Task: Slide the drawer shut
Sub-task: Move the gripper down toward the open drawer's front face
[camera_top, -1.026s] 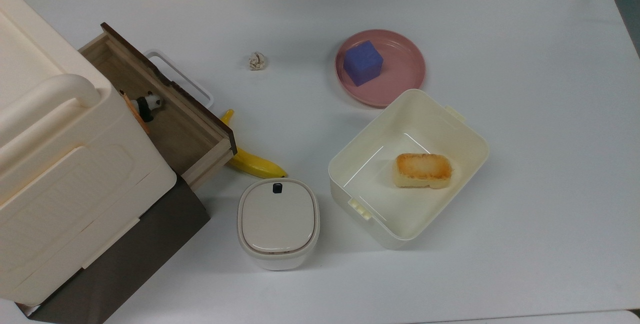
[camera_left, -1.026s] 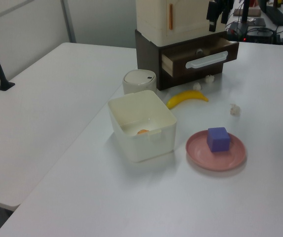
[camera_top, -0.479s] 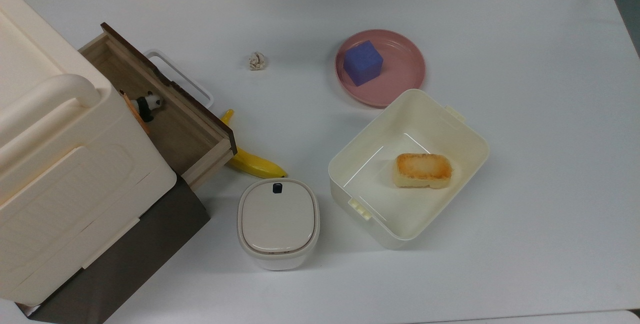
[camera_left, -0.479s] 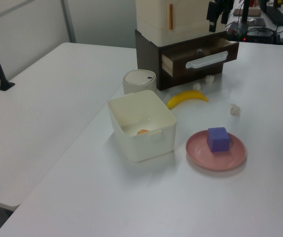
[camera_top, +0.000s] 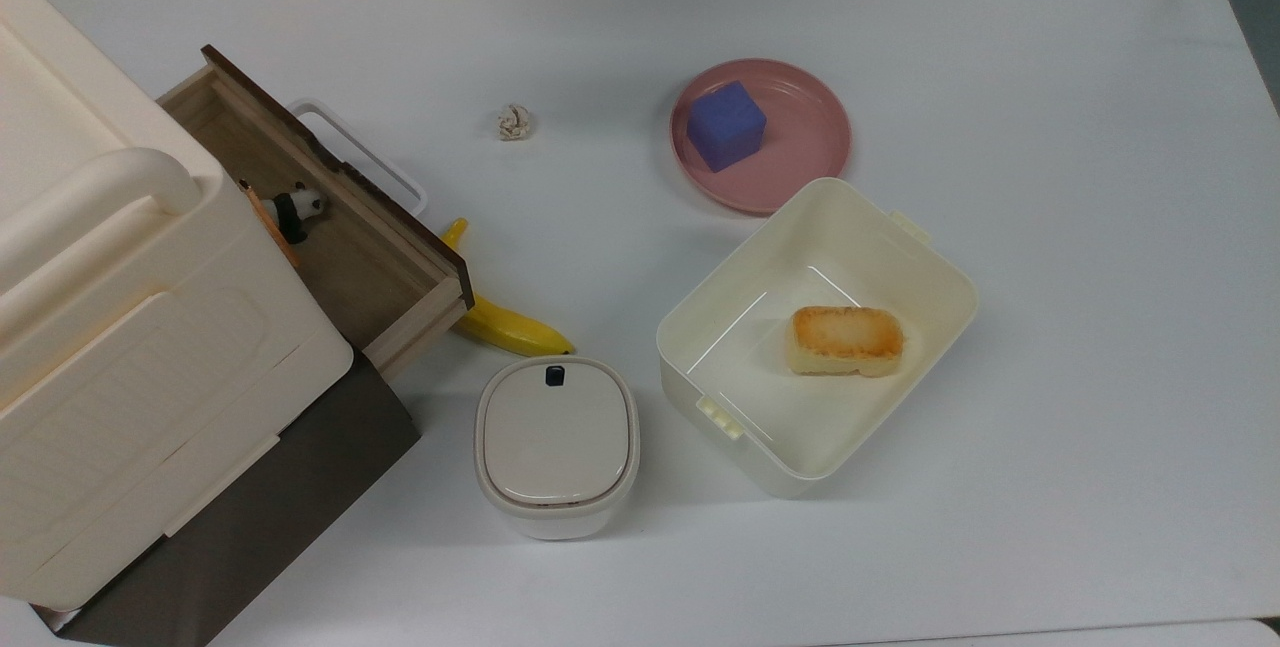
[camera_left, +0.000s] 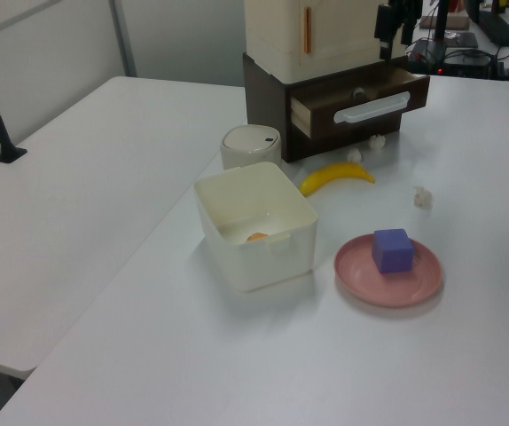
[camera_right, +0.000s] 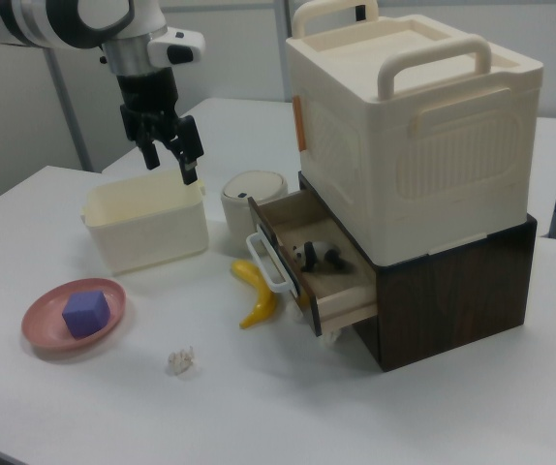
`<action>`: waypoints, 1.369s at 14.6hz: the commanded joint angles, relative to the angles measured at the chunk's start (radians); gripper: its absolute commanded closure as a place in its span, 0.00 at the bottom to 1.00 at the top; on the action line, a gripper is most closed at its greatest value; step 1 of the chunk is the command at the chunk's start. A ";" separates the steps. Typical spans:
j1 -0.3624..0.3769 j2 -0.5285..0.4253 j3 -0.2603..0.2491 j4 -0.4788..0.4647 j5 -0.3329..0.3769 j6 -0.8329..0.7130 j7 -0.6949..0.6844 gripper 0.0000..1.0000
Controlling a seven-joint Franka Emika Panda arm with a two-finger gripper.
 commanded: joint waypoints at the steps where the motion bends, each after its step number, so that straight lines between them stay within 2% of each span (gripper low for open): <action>1: -0.001 -0.014 0.003 -0.012 0.019 -0.063 -0.006 0.00; 2: -0.006 -0.014 0.003 -0.015 0.019 -0.063 -0.008 0.00; 4: -0.017 -0.014 -0.006 -0.053 0.009 -0.050 -0.023 0.11; 6: -0.031 -0.020 -0.008 -0.100 0.001 -0.010 -0.025 0.29; 10: -0.054 -0.018 -0.009 -0.146 -0.002 0.090 -0.014 1.00; 12: -0.055 -0.018 -0.009 -0.157 -0.002 0.099 -0.008 1.00; 15: -0.048 -0.017 -0.009 -0.241 -0.002 0.117 0.001 1.00; 20: -0.046 -0.011 -0.008 -0.373 -0.043 0.300 0.139 1.00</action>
